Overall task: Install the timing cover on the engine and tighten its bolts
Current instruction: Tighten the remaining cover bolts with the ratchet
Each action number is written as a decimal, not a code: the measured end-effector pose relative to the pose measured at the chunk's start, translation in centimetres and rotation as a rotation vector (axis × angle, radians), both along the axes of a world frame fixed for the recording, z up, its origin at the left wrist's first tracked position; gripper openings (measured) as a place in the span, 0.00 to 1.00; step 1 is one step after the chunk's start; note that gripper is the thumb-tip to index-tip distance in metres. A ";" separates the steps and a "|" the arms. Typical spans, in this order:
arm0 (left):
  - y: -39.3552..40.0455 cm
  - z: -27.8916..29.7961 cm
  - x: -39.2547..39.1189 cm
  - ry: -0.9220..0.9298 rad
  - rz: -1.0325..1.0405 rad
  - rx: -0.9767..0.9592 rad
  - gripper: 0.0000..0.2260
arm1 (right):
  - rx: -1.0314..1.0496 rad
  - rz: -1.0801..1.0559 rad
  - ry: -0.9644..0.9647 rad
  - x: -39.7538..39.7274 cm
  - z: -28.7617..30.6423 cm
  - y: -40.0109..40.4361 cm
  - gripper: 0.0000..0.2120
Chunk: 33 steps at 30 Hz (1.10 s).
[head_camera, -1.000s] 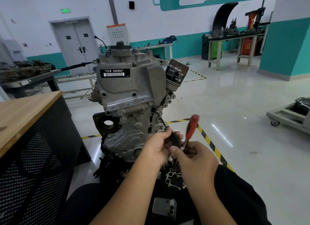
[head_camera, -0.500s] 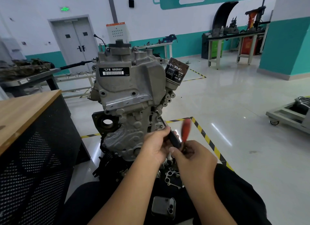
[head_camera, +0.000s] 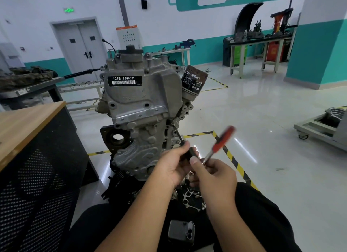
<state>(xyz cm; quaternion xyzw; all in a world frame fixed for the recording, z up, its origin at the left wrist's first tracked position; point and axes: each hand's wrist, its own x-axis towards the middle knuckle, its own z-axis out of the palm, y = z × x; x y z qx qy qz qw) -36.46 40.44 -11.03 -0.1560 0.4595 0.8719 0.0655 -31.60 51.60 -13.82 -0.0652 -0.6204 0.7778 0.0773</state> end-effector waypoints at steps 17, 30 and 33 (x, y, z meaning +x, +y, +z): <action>0.3 -0.3 0.6 0.050 -0.036 -0.038 0.08 | -0.379 0.027 -0.049 0.0 0.7 0.4 0.09; 0.7 -0.5 1.1 0.064 -0.062 -0.012 0.14 | 0.052 -0.009 0.069 -0.4 -0.8 0.5 0.08; 1.3 -0.7 0.9 0.109 -0.011 -0.010 0.10 | 0.366 -0.094 0.166 -0.5 -1.1 0.6 0.05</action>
